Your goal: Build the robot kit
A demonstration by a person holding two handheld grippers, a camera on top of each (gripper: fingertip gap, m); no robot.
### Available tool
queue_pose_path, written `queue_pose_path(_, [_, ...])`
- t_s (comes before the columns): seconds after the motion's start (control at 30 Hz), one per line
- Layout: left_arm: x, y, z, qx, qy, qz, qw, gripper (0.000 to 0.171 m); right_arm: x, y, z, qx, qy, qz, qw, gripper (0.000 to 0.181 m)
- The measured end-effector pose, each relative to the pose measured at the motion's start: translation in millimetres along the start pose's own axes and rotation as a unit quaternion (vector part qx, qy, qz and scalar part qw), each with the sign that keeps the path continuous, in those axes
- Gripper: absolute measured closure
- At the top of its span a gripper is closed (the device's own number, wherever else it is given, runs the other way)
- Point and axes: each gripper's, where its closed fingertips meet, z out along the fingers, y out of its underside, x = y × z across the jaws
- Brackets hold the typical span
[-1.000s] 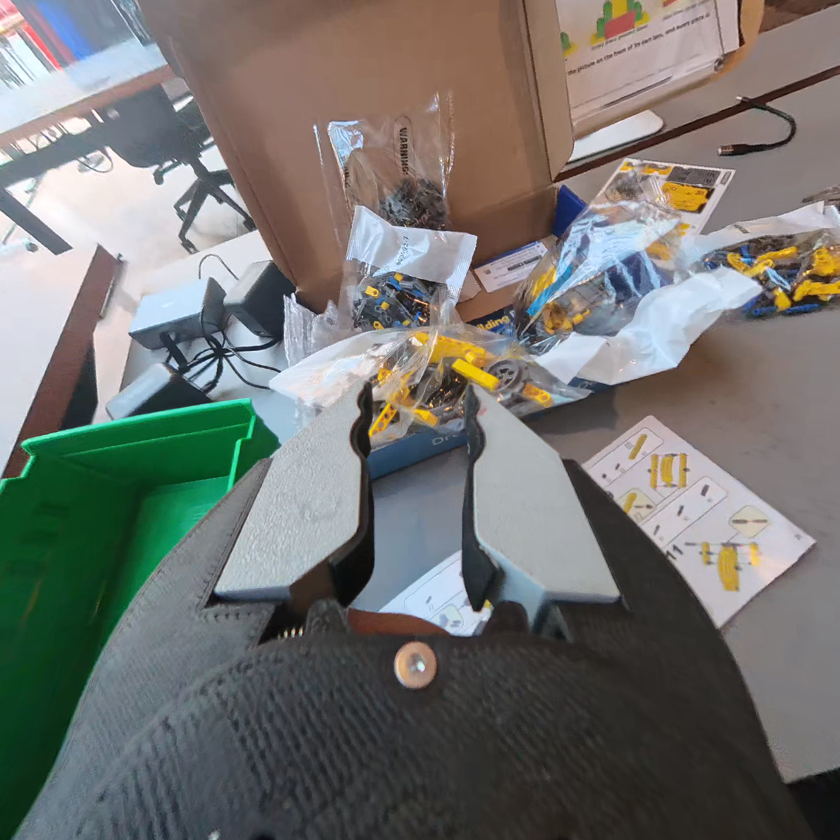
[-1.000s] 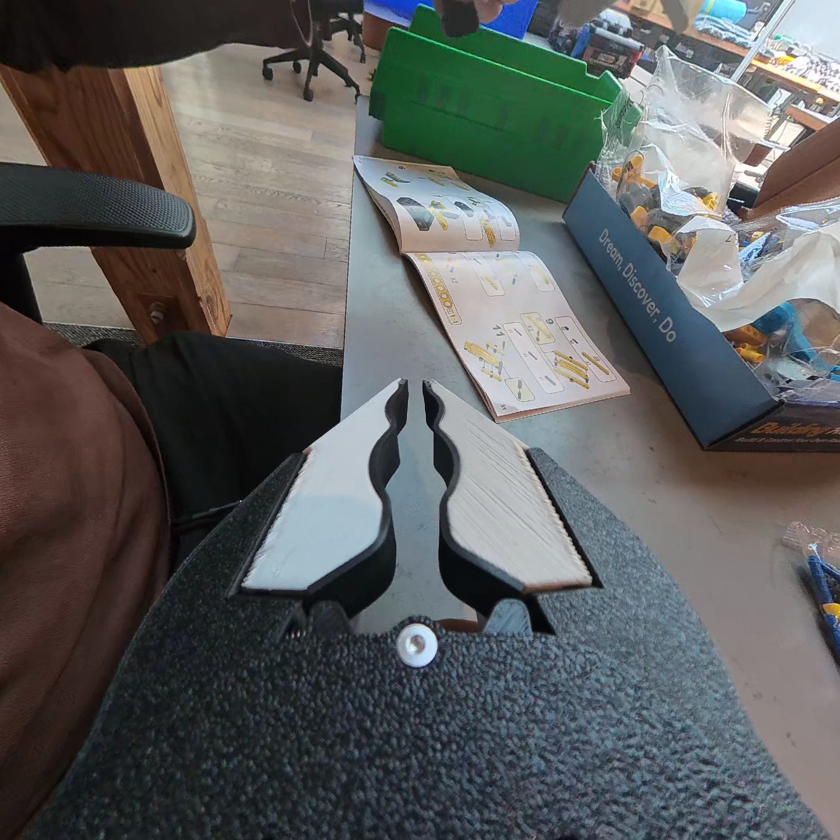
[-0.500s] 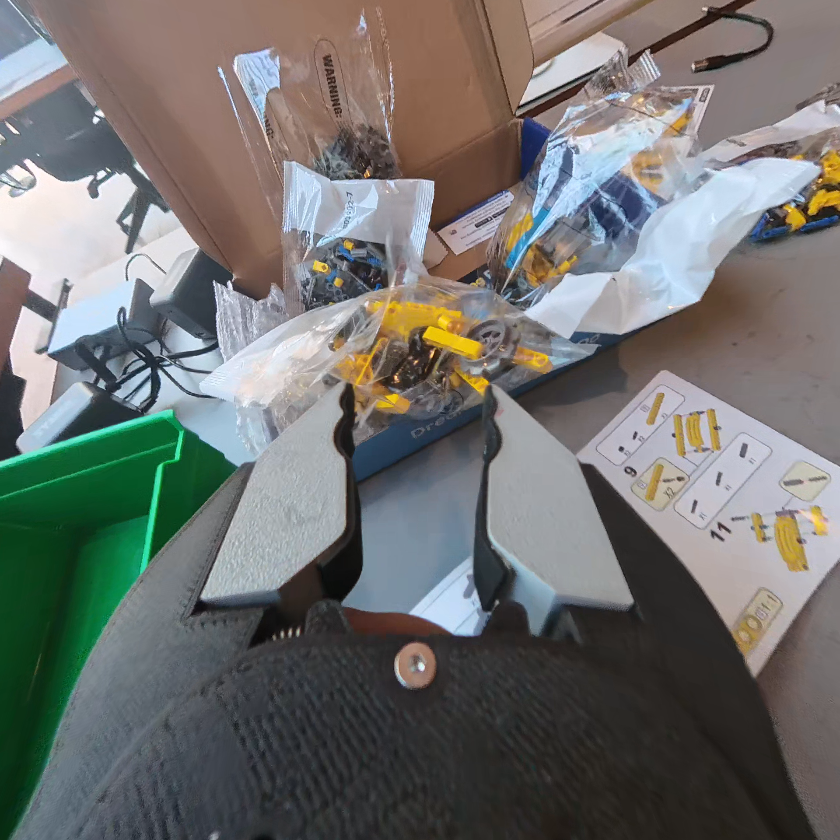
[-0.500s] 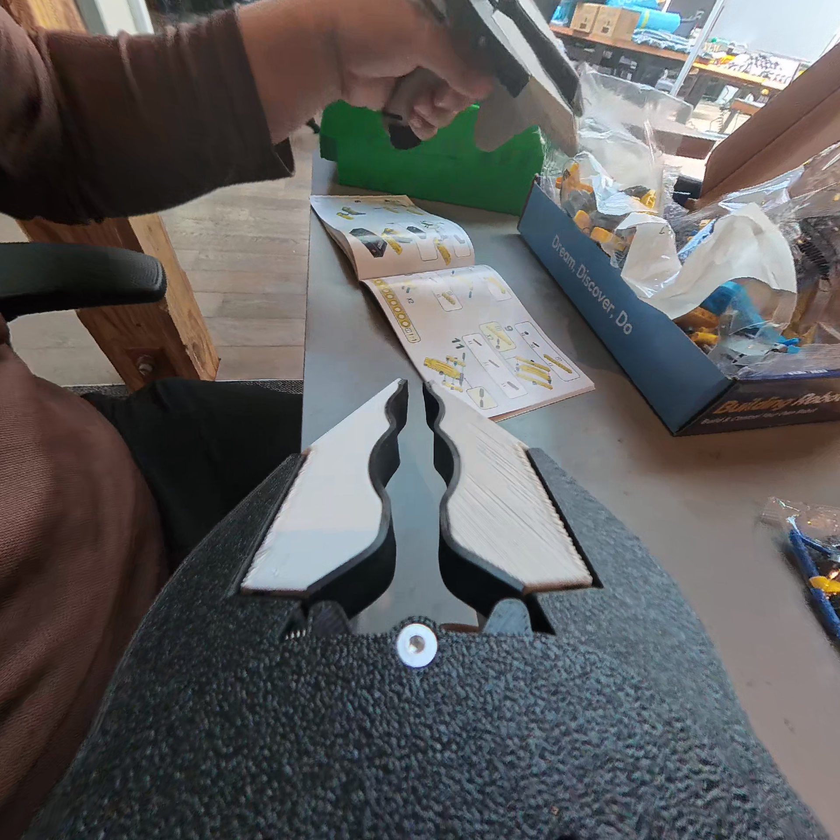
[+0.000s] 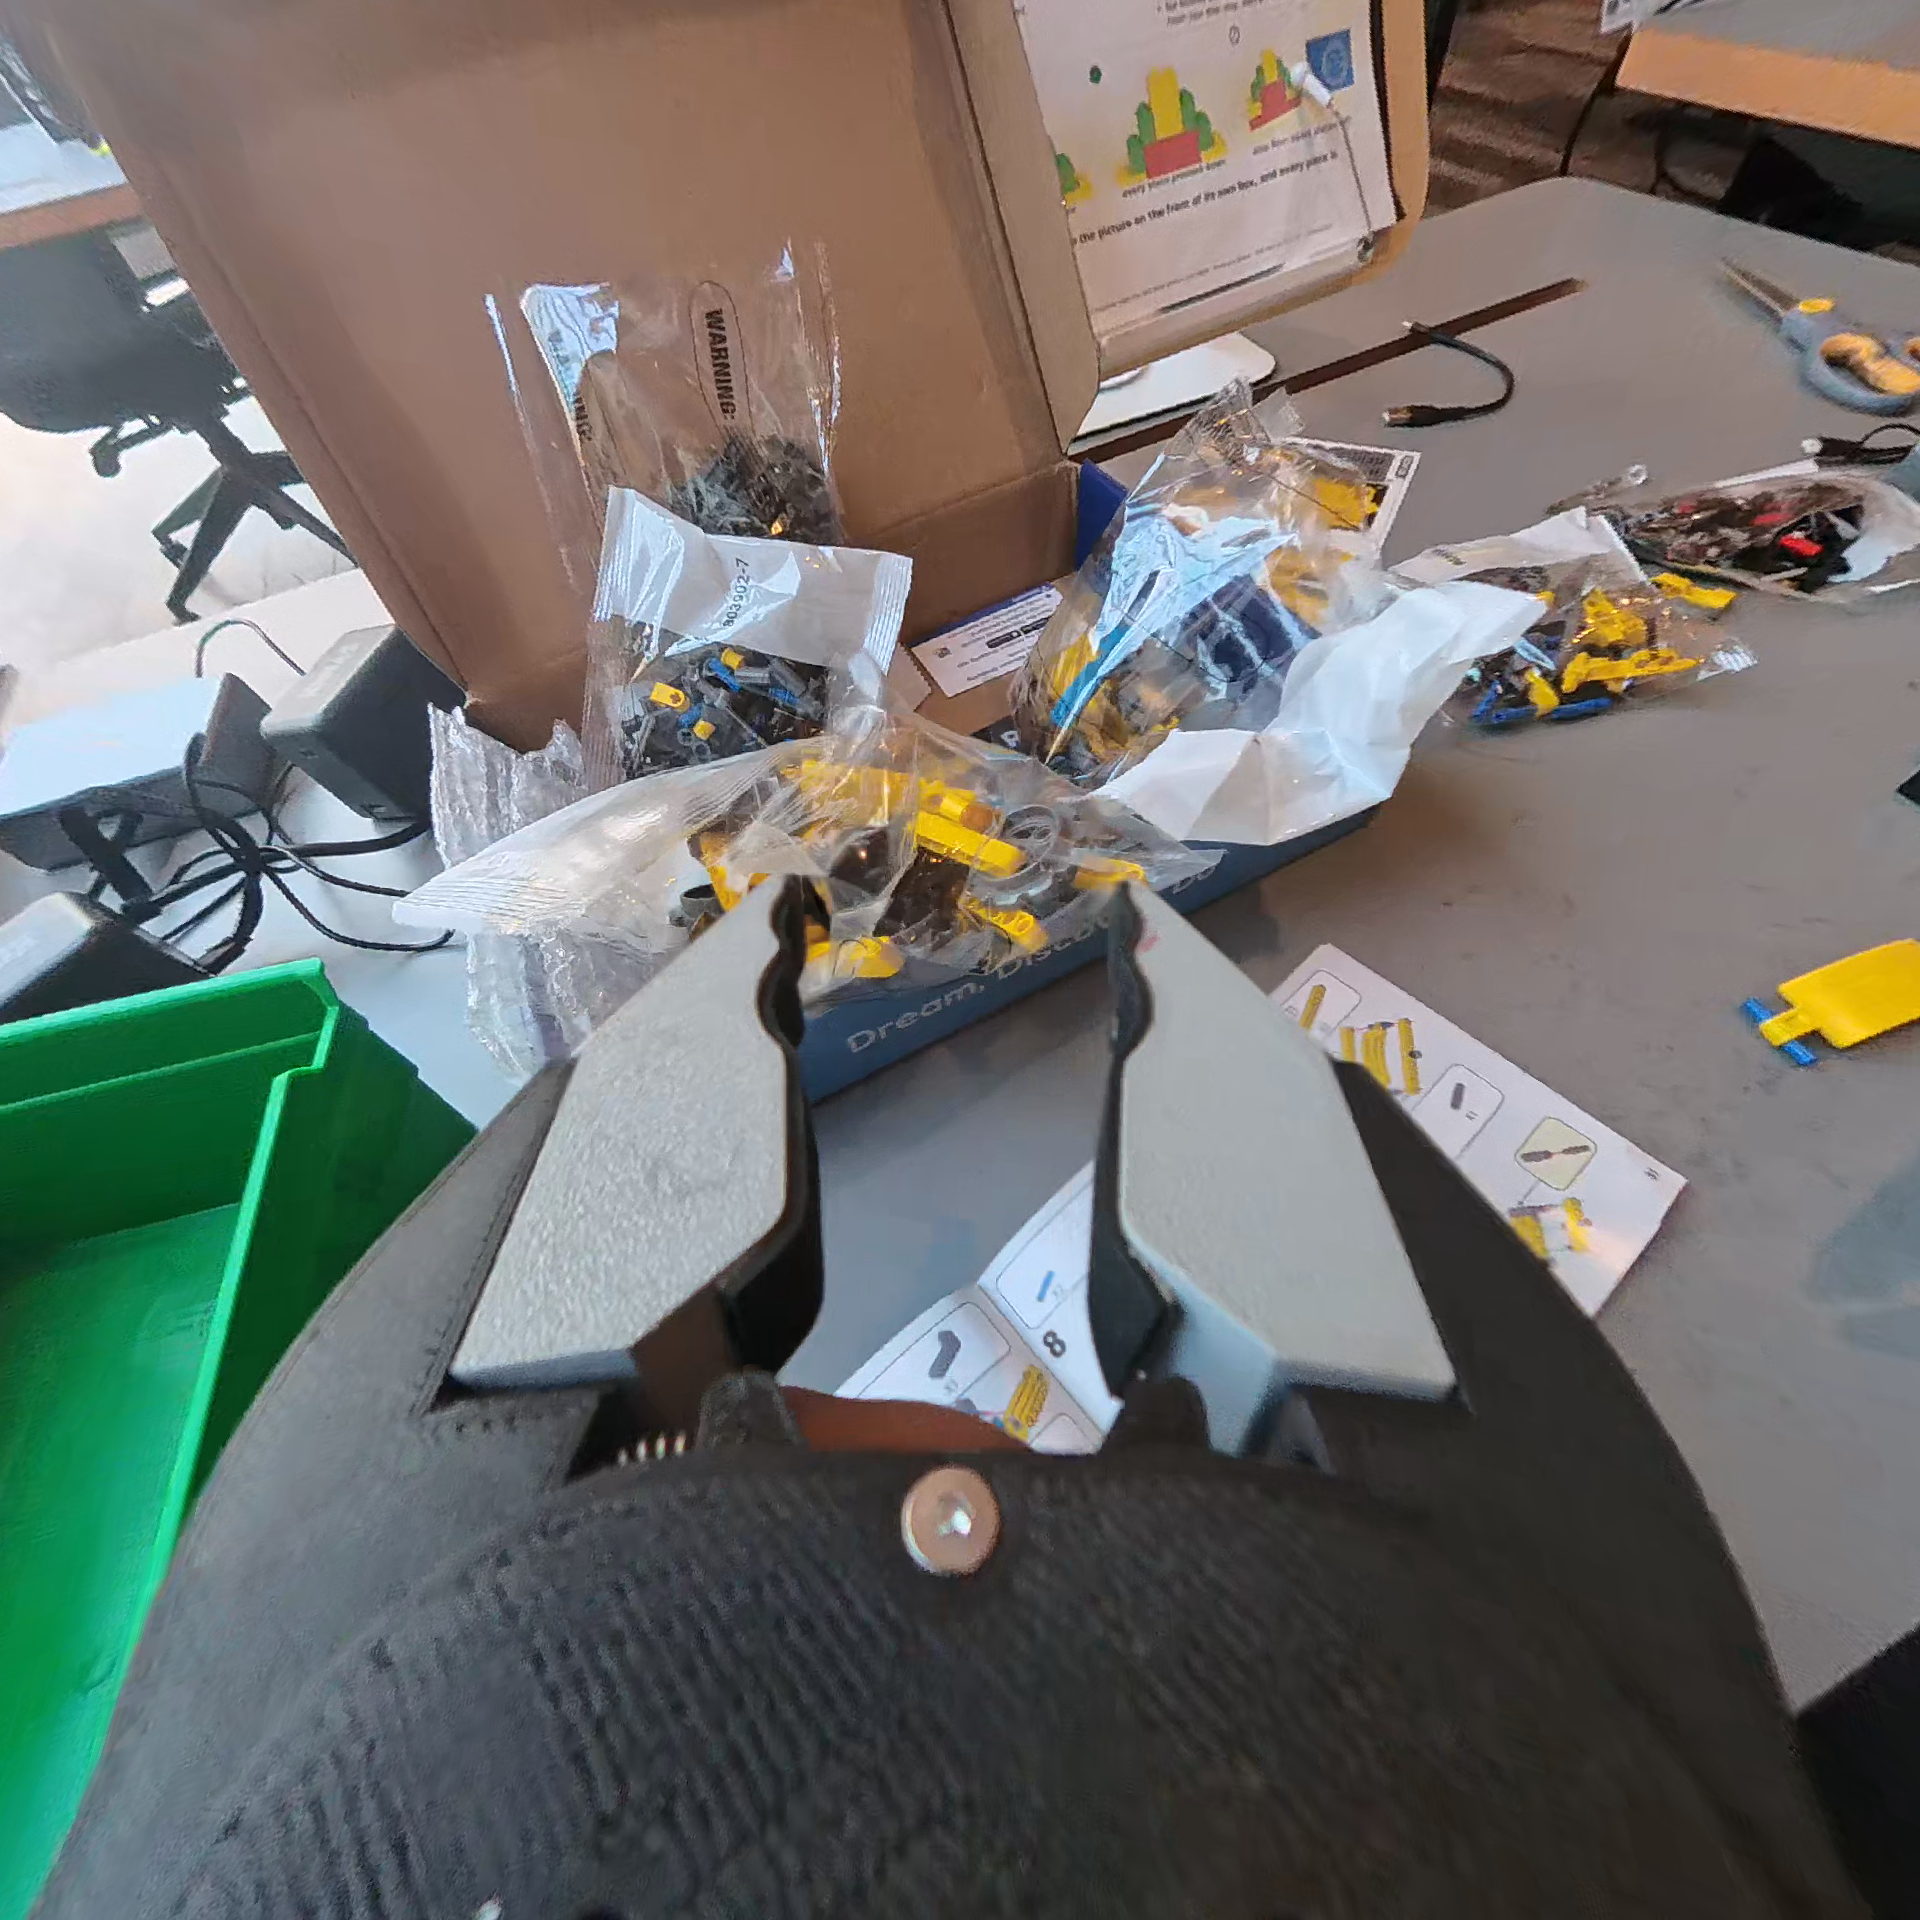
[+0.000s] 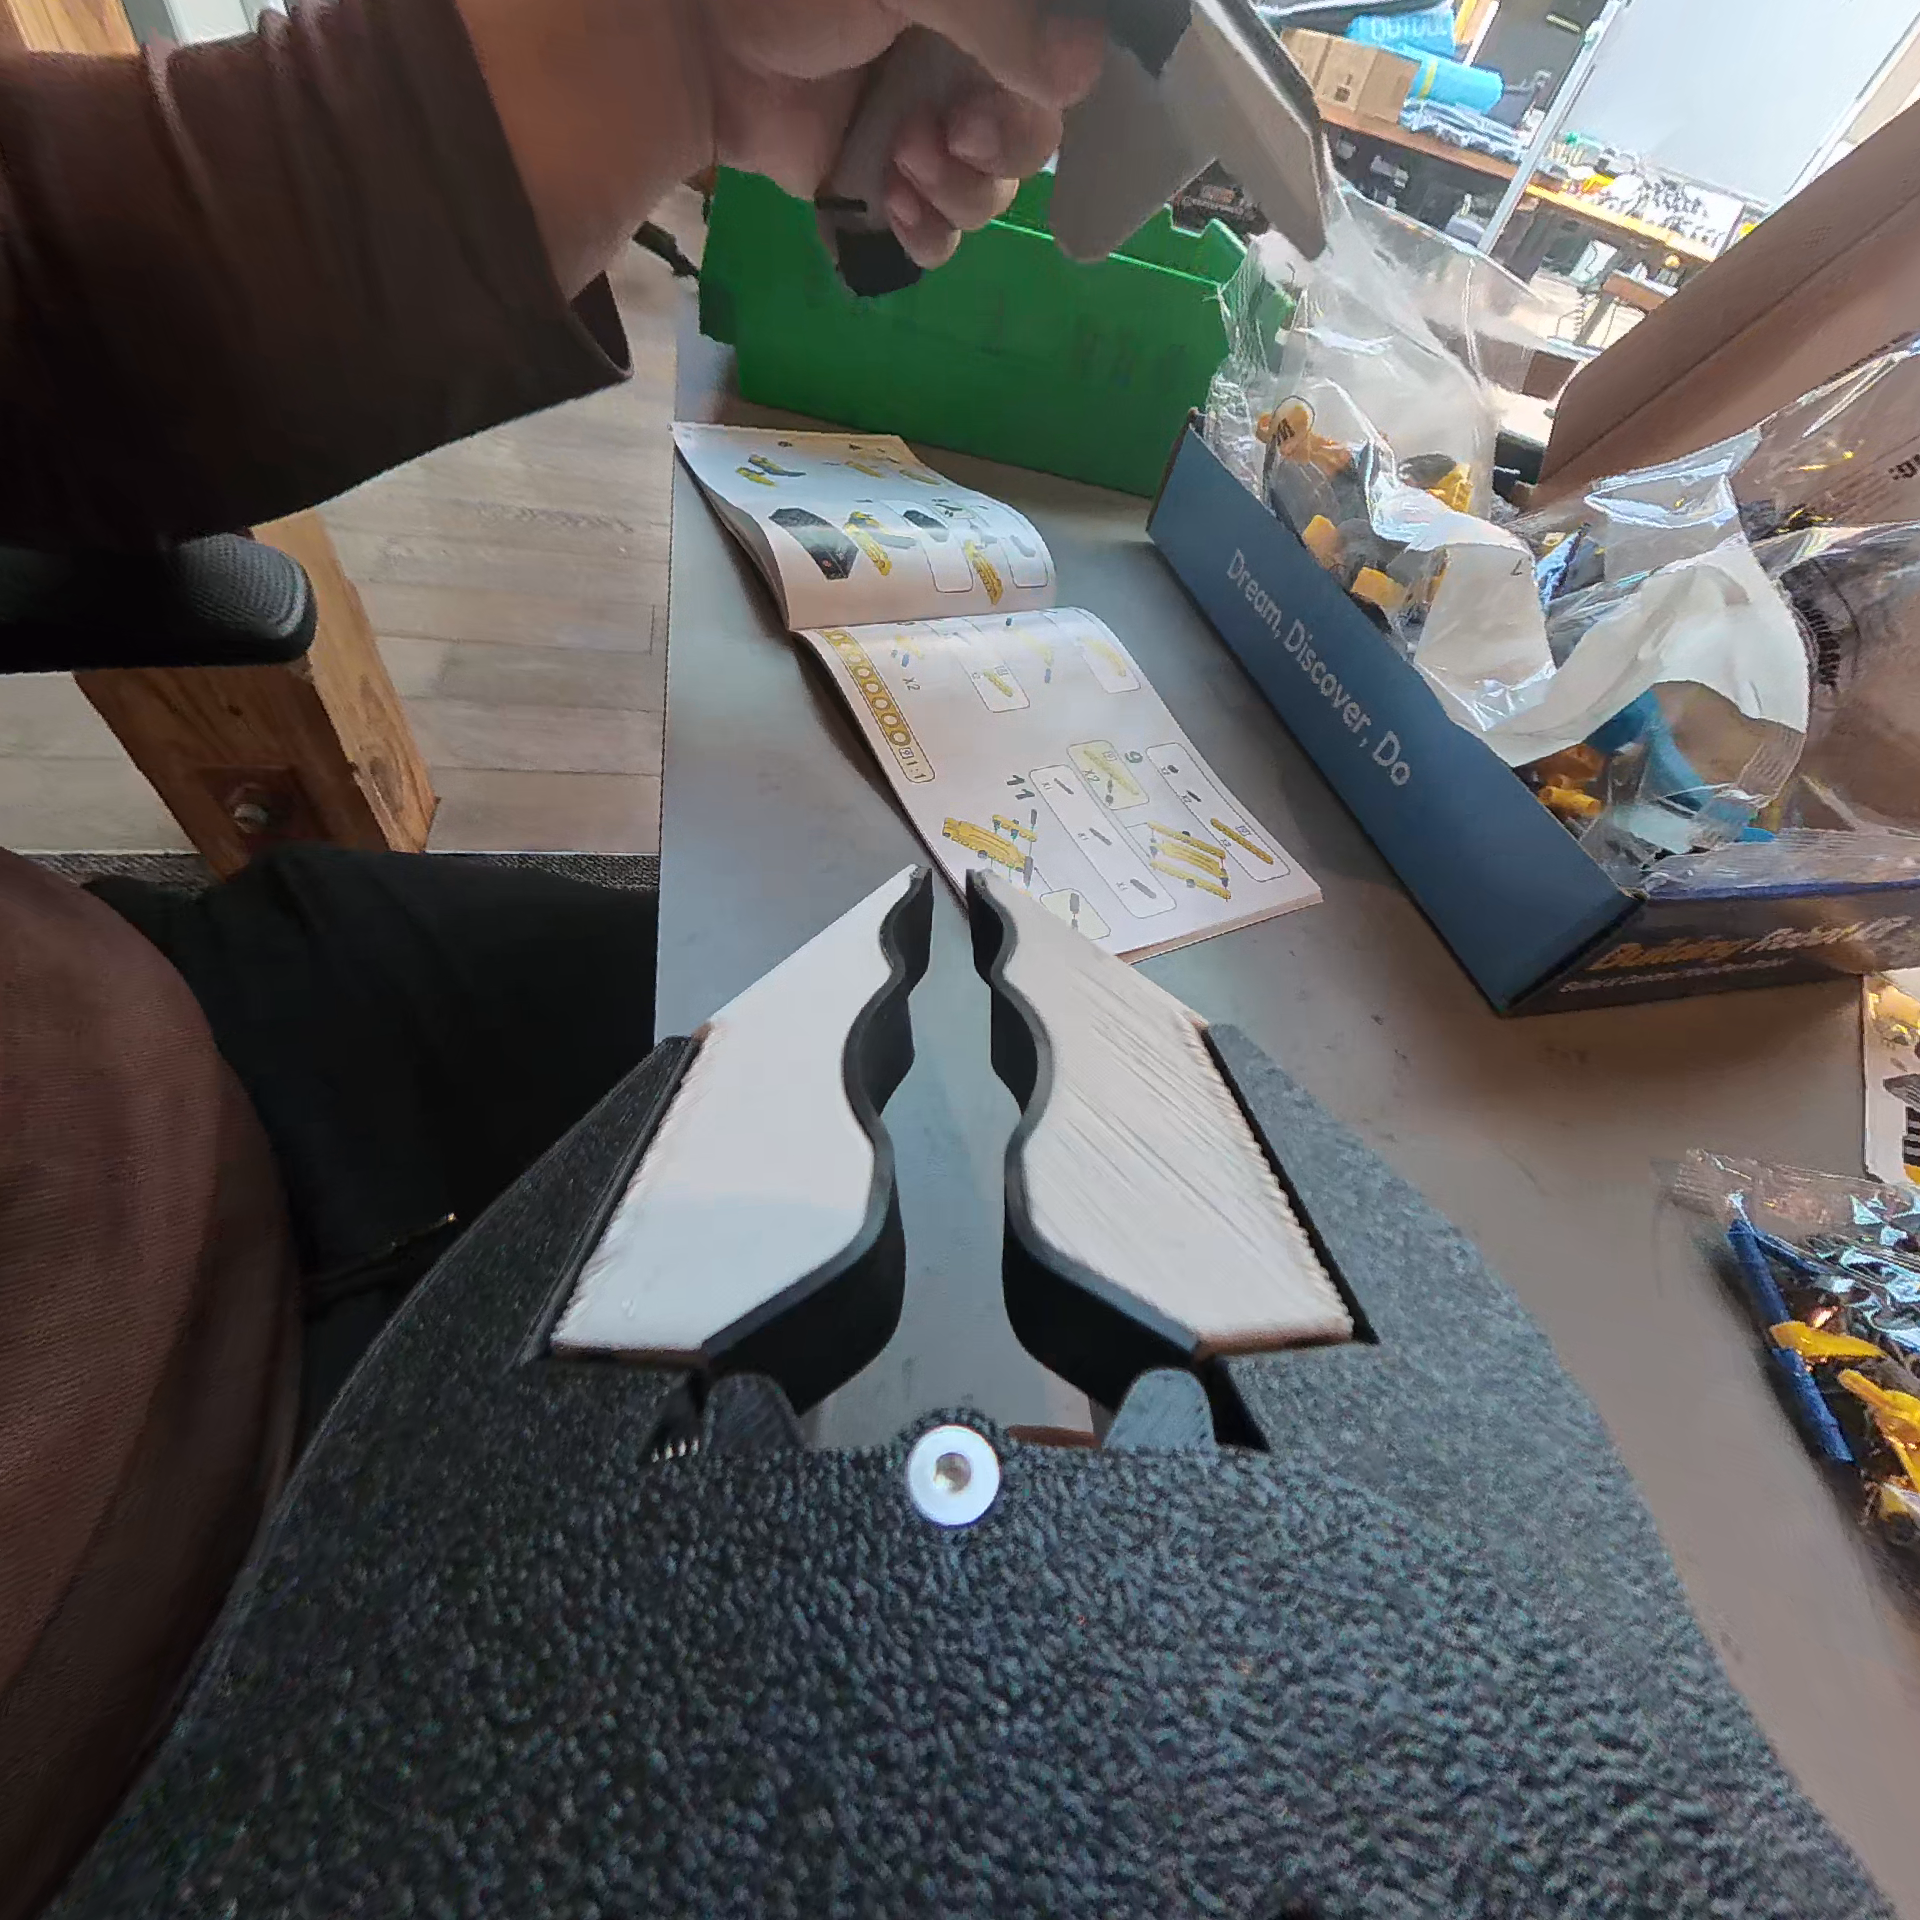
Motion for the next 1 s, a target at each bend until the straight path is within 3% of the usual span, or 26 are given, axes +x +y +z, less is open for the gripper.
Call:
queue_pose_path(0.13, [-10.4, 14.1, 9.9, -0.017, -0.018, 0.035, 0.999, 0.091, 1.0, -1.1, -1.1, 0.004, 0.004, 0.001, 1.000, 0.175])
queue_pose_path(0.2, [-10.2, 22.9, 16.5, -0.035, -0.016, 0.087, 0.995, 0.084, 0.9, -1.3, -1.1, 0.005, 0.006, -0.002, 1.000, 0.175])
queue_pose_path(0.33, [-33.4, 17.1, 13.1, -0.044, -0.089, 0.234, 0.967, 0.082, -1.7, -0.8, -0.7, 0.003, 0.007, -0.013, 1.000, 0.175])
queue_pose_path(0.47, [-35.1, 24.7, 22.1, -0.082, -0.040, 0.300, 0.950, 0.082, -5.1, 1.3, 1.2, -0.005, 0.004, -0.025, 1.000, 0.175])
queue_pose_path(0.53, [-42.6, 34.5, 33.2, -0.108, -0.030, 0.323, 0.940, 0.097, -6.2, 1.8, 1.8, -0.007, 0.003, -0.028, 1.000, 0.175])
queue_pose_path(0.63, [-55.5, 45.4, 45.5, -0.145, -0.040, 0.350, 0.925, 0.158, -6.7, 1.4, 1.4, -0.006, 0.004, -0.031, 0.999, 0.175])
queue_pose_path(0.67, [-55.7, 48.1, 47.2, -0.159, -0.036, 0.352, 0.922, 0.171, -6.9, 1.3, 1.2, -0.005, 0.005, -0.033, 0.999, 0.175])
queue_pose_path(1.0, [-76.3, -8.7, 32.9, -0.119, -0.143, 0.341, 0.922, 0.171, -12.9, 1.4, 0.8, -0.005, 0.008, -0.064, 0.998, 0.176])
